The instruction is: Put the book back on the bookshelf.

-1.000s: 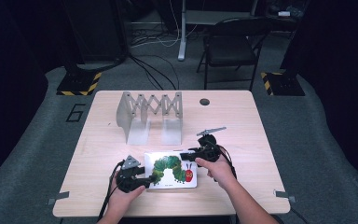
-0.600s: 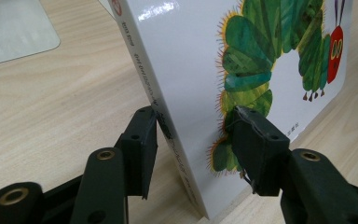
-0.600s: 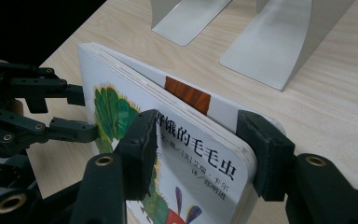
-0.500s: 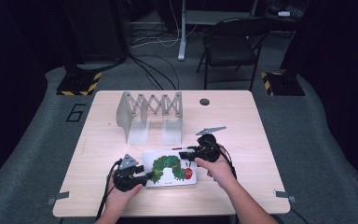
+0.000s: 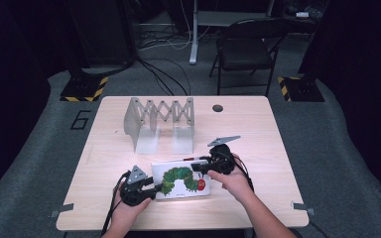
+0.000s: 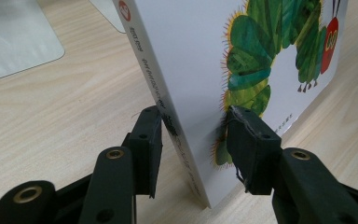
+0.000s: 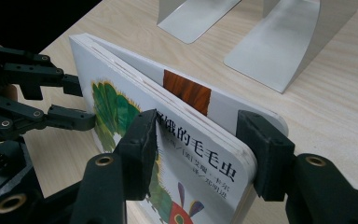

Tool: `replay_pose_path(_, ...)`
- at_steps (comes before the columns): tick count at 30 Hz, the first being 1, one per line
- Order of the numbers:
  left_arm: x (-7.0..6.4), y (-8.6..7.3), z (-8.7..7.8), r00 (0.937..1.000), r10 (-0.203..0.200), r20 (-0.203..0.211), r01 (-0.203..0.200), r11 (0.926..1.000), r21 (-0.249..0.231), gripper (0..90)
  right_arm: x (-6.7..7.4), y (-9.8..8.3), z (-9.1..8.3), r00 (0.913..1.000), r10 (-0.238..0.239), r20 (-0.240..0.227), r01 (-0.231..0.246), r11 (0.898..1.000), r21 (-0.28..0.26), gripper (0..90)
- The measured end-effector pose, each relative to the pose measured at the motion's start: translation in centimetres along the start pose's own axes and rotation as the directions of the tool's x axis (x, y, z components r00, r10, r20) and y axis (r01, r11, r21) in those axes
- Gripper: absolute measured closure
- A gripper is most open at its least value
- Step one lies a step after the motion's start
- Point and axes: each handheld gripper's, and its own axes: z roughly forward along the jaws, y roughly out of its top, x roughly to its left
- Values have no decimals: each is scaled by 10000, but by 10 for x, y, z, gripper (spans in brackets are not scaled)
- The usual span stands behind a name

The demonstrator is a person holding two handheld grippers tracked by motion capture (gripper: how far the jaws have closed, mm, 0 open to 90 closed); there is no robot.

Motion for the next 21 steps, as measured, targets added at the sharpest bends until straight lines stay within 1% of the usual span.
replay_pose_path(4, 2, 1, -1, 10000, 23, 6, -23, 10000, -36, 582, 1, 2, -1, 10000, 59, -31, -59, 10000, -74, 481)
replay_pose_path(5, 4, 2, -3, 9999, 130, -17, -130, 9999, -9, 587, 1, 3, -1, 9999, 79, -103, -81, 9998, -197, 476)
replay_pose_path(6, 4, 2, -3, 9999, 130, -17, -130, 9999, -9, 590, 1, 3, -1, 9999, 79, -103, -81, 9998, -197, 476)
replay_pose_path(7, 4, 2, -3, 9999, 126, -97, -127, 9999, -84, 590, 1, 3, -1, 9998, 121, -158, -124, 9997, -204, 475)
replay_pose_path(9, 5, 3, -4, 9997, 161, -163, -162, 9999, -60, 592, 3, 4, 0, 9998, 30, -205, -35, 9997, -230, 473)
replay_pose_path(10, 5, 3, -5, 9995, 242, -178, -242, 9997, -8, 593, 4, 5, -1, 9998, 37, -206, -41, 9998, -202, 472)
replay_pose_path(14, 6, 2, -7, 9987, 360, -367, -364, 9993, -113, 603, 6, 5, 0, 9992, -165, -362, 160, 9998, -145, 466)
replay_pose_path(17, 5, 2, -10, 9985, 490, -230, -490, 9988, 16, 610, 8, 4, -1, 9991, -154, -405, 150, 9998, -117, 461)
replay_pose_path(18, 4, 1, -9, 9985, 462, -291, -465, 9989, -94, 613, 8, 3, -1, 9987, -251, -443, 246, 9996, -106, 456)
replay_pose_path(21, 5, 0, -11, 9987, 483, -144, -484, 9988, -70, 616, 9, 2, -2, 9983, -364, -466, 361, 9993, -66, 454)
